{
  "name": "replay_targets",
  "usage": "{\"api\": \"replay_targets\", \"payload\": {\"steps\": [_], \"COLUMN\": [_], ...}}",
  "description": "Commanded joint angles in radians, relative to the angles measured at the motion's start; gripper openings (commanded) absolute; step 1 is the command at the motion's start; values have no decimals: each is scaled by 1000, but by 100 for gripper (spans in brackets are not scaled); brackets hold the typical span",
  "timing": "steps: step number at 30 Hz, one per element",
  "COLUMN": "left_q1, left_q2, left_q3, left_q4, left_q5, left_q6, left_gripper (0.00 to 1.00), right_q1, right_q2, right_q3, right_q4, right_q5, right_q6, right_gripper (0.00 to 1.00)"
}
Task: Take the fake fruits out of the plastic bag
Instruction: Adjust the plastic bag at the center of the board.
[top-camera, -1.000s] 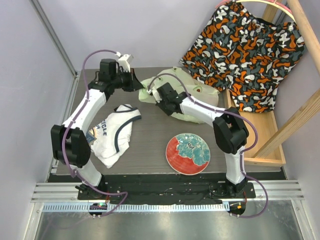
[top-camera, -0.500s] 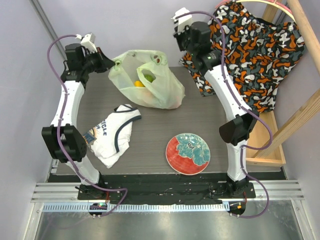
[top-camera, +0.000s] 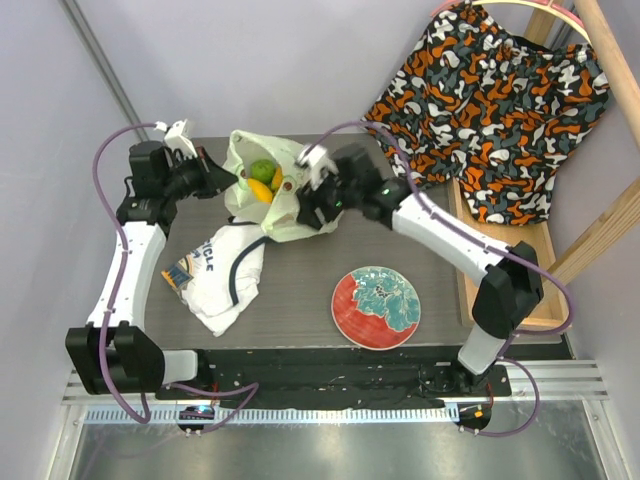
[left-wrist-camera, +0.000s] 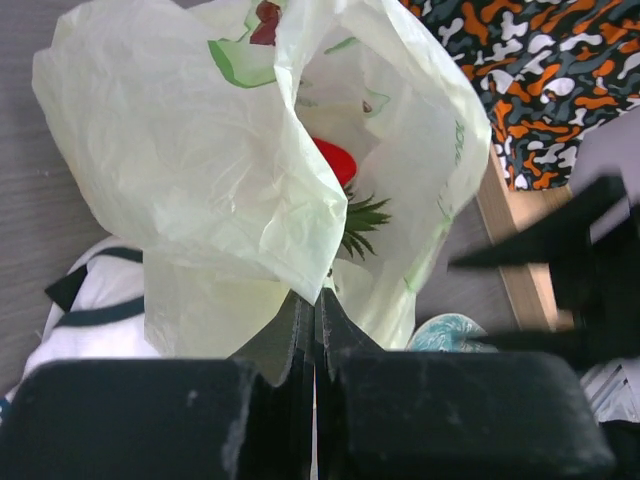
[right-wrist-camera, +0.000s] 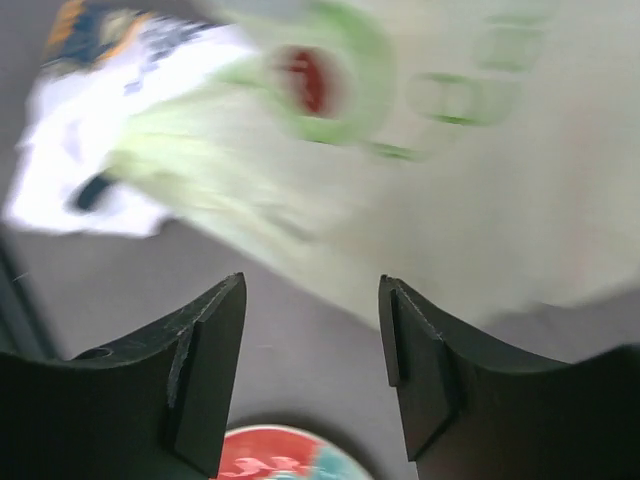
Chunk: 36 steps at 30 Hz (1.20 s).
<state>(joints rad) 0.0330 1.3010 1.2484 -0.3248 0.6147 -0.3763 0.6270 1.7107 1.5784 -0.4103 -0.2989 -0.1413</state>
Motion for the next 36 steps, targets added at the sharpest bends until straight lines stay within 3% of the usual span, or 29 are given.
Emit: {"api": "replay_targets", "payload": {"steps": [1,6,16,26,36], "left_q1": [16,27,31,33,45], "left_q2": [-6,0,-5,-26,-28], "left_q3": [-46,-60,-58,-101,-92], "left_q4": [39,63,75,73,78], "left_q5": [-52,-50,-49,-52,-52], "left_q6": [-67,-93,-110,-90,-107], "left_gripper": [0,0,0,0,0], "right_q1": [155,175,200,215,238], "right_q2": [-86,-23,47,165,286], "right_q3": [-54,-6,-7,-41,31], "right_q4": [65,51,-48,109,94], "right_q5": [-131,-147,-227,-263,-106], "right_q6": [111,108,128,295,324], "right_gripper": [64,71,67,72,75]}}
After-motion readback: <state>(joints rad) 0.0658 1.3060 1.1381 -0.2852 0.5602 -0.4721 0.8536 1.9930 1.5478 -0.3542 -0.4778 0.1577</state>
